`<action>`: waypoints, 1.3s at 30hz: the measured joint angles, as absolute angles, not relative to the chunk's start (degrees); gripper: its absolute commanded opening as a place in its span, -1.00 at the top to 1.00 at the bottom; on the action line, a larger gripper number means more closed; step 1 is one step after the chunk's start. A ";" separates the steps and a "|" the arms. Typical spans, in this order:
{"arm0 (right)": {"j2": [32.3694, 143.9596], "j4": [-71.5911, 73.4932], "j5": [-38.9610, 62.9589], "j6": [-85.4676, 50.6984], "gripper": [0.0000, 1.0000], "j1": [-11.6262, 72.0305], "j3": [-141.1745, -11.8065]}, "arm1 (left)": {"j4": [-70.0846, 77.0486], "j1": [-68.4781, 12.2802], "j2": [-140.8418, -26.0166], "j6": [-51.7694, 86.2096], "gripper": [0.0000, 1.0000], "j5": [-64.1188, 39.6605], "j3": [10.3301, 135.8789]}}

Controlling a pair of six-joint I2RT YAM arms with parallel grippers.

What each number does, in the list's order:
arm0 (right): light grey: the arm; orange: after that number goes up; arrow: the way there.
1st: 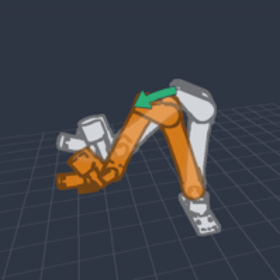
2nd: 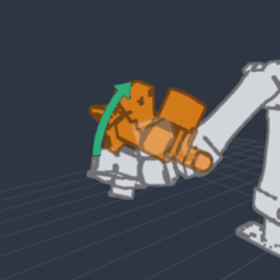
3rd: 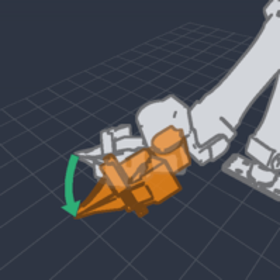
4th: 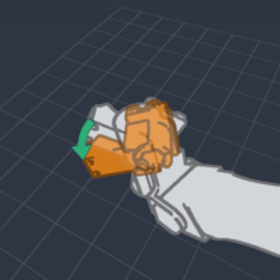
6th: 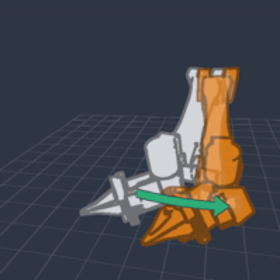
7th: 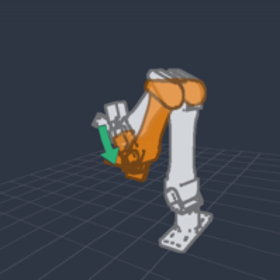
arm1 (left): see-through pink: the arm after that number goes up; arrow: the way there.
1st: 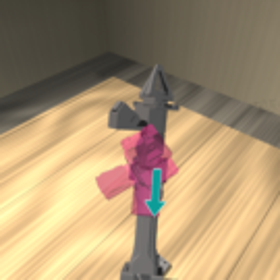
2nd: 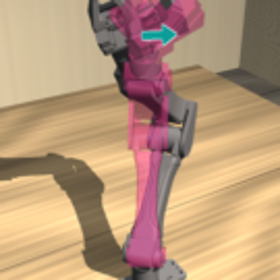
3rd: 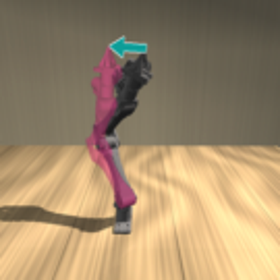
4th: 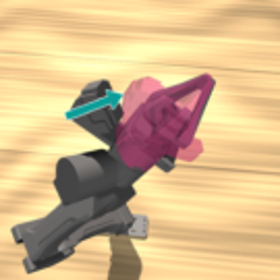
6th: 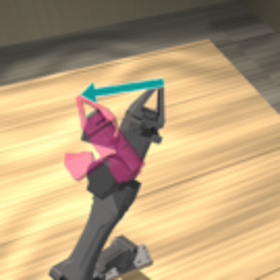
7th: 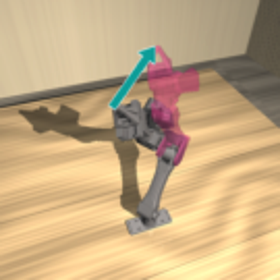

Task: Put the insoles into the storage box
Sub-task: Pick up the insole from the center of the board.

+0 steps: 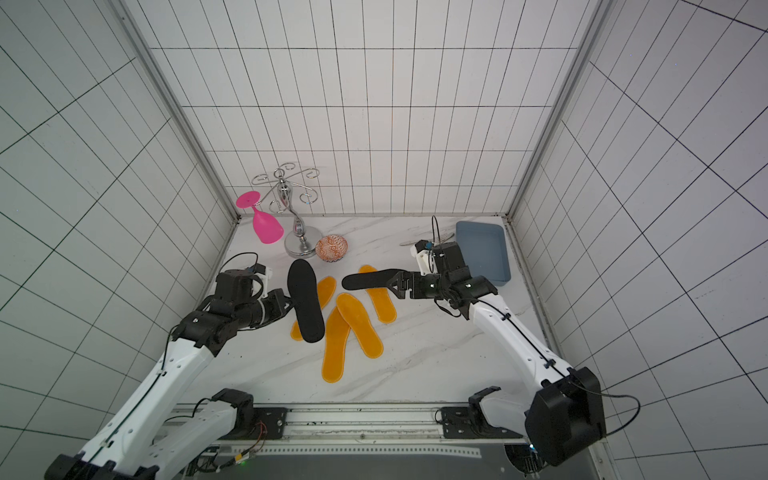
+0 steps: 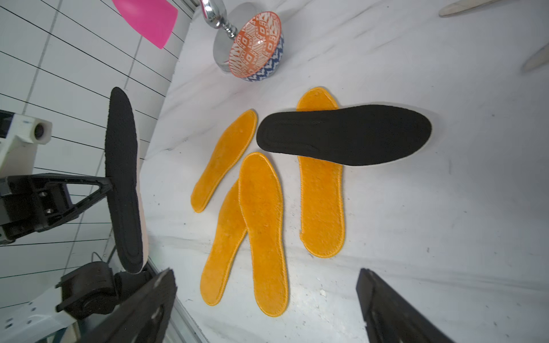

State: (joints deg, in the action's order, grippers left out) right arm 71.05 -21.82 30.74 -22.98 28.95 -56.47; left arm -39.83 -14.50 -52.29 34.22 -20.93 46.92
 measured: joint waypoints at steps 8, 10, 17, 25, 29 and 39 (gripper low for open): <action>74.19 -10.76 35.46 -31.51 -0.68 30.81 -56.47 | -24.97 -26.68 -64.62 35.86 1.00 -23.86 51.46; 74.81 -8.88 35.68 -32.56 -0.57 32.01 -56.47 | -21.43 -28.36 -66.41 37.47 1.00 -23.83 51.48; 77.49 -4.73 36.34 -34.65 0.05 34.63 -56.47 | -12.73 -31.92 -70.96 41.12 1.00 -23.44 53.87; 79.13 -1.83 37.63 -36.36 0.96 34.63 -56.55 | -10.41 -32.95 -71.68 41.34 0.99 -23.40 54.33; 79.13 -1.56 37.89 -36.91 1.00 34.48 -56.55 | -10.35 -32.84 -72.03 41.32 0.70 -23.42 54.33; 78.08 -4.60 38.41 -35.51 1.00 31.73 -56.62 | -10.50 -32.51 -72.40 39.00 -0.45 -24.14 54.59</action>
